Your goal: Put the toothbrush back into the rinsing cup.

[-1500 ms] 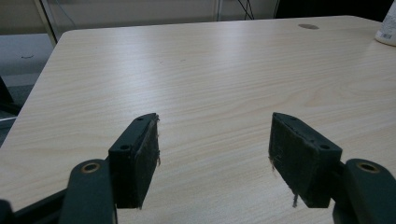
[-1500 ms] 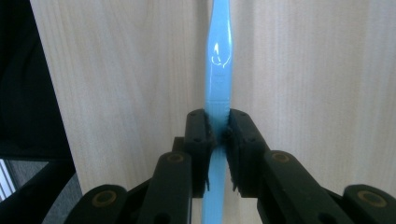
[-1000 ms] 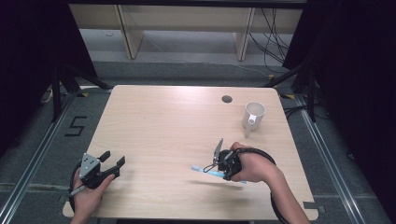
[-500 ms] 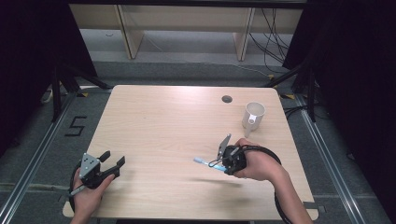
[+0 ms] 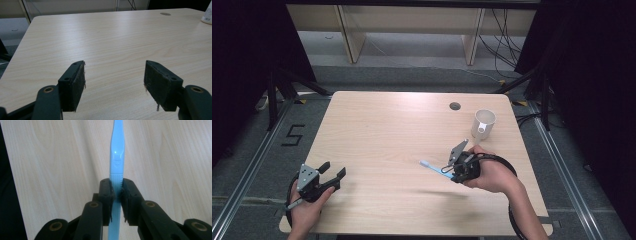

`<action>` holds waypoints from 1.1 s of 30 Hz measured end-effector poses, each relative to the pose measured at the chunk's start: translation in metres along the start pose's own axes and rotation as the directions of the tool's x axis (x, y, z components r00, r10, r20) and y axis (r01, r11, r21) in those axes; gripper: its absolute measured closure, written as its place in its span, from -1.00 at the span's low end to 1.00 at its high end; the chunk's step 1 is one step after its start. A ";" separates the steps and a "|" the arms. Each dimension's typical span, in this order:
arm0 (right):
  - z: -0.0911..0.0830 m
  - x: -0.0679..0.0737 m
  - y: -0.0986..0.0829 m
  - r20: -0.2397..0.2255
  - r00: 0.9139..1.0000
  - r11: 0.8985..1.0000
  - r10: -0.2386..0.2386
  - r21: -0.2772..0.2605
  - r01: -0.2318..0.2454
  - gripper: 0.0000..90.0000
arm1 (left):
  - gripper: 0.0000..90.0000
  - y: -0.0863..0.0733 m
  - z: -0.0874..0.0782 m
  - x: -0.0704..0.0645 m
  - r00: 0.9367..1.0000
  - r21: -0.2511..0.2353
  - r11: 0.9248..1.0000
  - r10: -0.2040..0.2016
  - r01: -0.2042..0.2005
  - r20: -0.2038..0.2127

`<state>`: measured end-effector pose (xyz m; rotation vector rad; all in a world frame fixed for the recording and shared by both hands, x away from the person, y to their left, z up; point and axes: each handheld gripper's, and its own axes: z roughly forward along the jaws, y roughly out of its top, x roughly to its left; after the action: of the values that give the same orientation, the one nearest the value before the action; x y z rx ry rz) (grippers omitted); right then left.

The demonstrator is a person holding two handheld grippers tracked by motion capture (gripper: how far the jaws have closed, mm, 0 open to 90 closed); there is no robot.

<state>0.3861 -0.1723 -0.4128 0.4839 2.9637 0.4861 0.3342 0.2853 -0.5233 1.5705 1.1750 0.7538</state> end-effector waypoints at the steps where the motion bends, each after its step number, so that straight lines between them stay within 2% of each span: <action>1: 0.000 -0.001 0.000 0.006 1.000 1.000 -0.015 -0.008 0.015 0.76 | -0.27 0.000 0.000 0.000 1.000 0.000 1.000 0.000 0.000 0.001; 2: -0.001 -0.001 -0.001 0.008 1.000 1.000 0.005 -0.016 -0.005 0.76 | -0.27 0.000 0.000 0.000 1.000 0.000 1.000 0.000 0.000 0.000; 3: -0.001 -0.002 -0.002 0.027 0.999 0.999 -0.019 -0.042 0.021 0.76 | -0.27 0.000 0.000 0.000 1.000 0.001 1.000 0.000 0.000 0.000; 5: -0.002 -0.004 -0.003 0.026 0.999 0.997 -0.030 -0.068 0.031 0.76 | -0.27 0.000 0.000 0.000 1.000 0.001 1.000 0.001 -0.001 0.000; 10: -0.005 -0.004 -0.007 0.038 0.999 0.994 0.007 -0.110 -0.003 0.76 | -0.27 0.000 0.000 0.000 1.000 0.003 1.000 0.002 -0.002 0.000; 17: -0.008 -0.007 -0.011 0.059 0.998 0.985 0.019 -0.173 -0.009 0.76 | -0.27 0.000 0.000 0.000 1.000 0.002 1.000 0.002 -0.002 0.000; 24: -0.012 -0.010 -0.016 0.086 0.995 0.968 0.056 -0.247 -0.033 0.76 | -0.27 0.000 0.000 0.000 1.000 0.001 1.000 0.001 -0.001 -0.001; 26: -0.012 -0.009 -0.017 0.093 0.992 0.962 0.080 -0.269 -0.052 0.76 | -0.27 0.000 0.000 0.000 1.000 0.001 1.000 0.002 -0.002 -0.001; 29: -0.013 -0.010 -0.019 0.098 0.991 0.952 0.089 -0.301 -0.056 0.76 | -0.27 0.000 0.000 0.000 1.000 0.002 1.000 0.003 -0.003 0.000; 30: -0.013 -0.010 -0.019 0.103 0.988 0.948 0.111 -0.311 -0.074 0.77 | -0.27 0.000 0.000 0.000 1.000 0.001 1.000 0.002 -0.002 0.000; 32: -0.013 -0.010 -0.020 0.105 0.986 0.940 0.126 -0.329 -0.086 0.76 | -0.27 0.000 0.000 0.000 1.000 0.000 1.000 0.001 -0.001 0.000; 33: -0.013 -0.011 -0.021 0.113 0.986 0.936 0.125 -0.342 -0.080 0.76 | -0.27 0.000 0.000 0.000 1.000 0.001 1.000 0.001 -0.001 0.000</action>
<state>0.3883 -0.1985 -0.4071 0.6060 2.6589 0.9133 0.3342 0.2851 -0.5233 1.5719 1.1745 0.7545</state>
